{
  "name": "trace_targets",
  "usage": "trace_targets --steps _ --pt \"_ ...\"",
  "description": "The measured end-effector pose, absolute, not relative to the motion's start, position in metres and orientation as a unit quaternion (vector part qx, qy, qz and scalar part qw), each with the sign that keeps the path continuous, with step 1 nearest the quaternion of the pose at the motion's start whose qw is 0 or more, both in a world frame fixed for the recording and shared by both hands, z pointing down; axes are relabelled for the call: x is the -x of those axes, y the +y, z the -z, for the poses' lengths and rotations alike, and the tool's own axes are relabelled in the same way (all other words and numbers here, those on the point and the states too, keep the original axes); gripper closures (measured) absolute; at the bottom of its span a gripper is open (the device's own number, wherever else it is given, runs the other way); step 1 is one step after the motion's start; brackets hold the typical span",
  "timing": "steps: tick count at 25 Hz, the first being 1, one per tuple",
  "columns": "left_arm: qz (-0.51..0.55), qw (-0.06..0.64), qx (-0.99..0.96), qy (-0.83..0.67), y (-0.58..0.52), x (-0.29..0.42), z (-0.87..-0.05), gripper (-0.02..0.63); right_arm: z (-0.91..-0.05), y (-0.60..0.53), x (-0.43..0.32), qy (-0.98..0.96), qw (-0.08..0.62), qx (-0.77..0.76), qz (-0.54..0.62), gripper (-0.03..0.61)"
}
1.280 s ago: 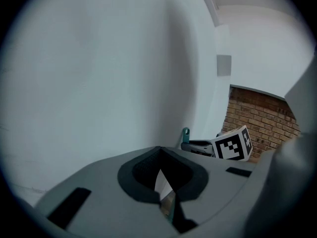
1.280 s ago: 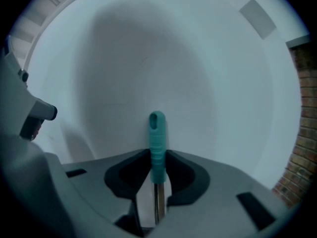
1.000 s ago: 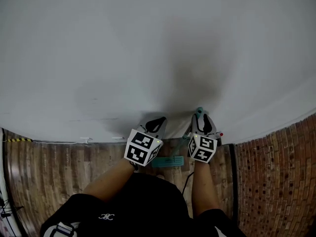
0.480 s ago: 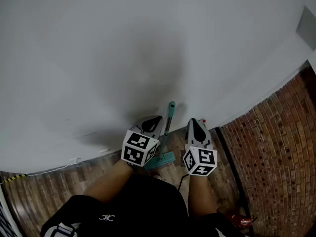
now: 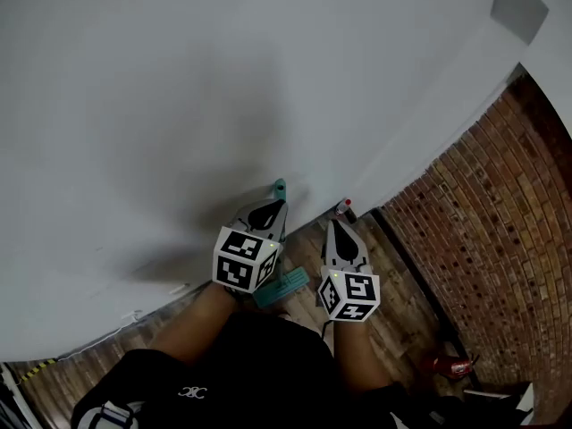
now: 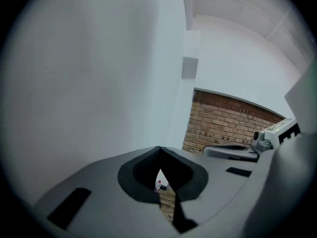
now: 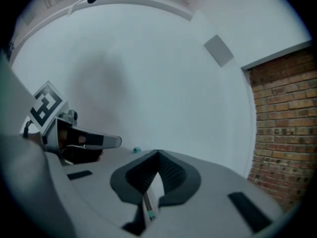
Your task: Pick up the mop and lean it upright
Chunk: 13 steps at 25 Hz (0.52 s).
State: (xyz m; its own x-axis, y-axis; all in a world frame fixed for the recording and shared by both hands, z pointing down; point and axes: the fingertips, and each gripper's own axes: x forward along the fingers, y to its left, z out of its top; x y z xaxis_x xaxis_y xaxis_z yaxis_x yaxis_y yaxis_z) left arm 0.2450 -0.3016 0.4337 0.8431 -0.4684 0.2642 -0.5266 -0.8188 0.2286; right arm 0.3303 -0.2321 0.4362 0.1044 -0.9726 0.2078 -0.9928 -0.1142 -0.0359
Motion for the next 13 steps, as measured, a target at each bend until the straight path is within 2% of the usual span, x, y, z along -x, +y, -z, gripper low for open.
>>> trace_targets --steps 13 --pt "-0.109 0.119 -0.96 -0.229 -0.294 -0.24 -0.43 0.62 -0.432 -0.229 -0.32 -0.641 0.034 -0.761 -0.093 0.566"
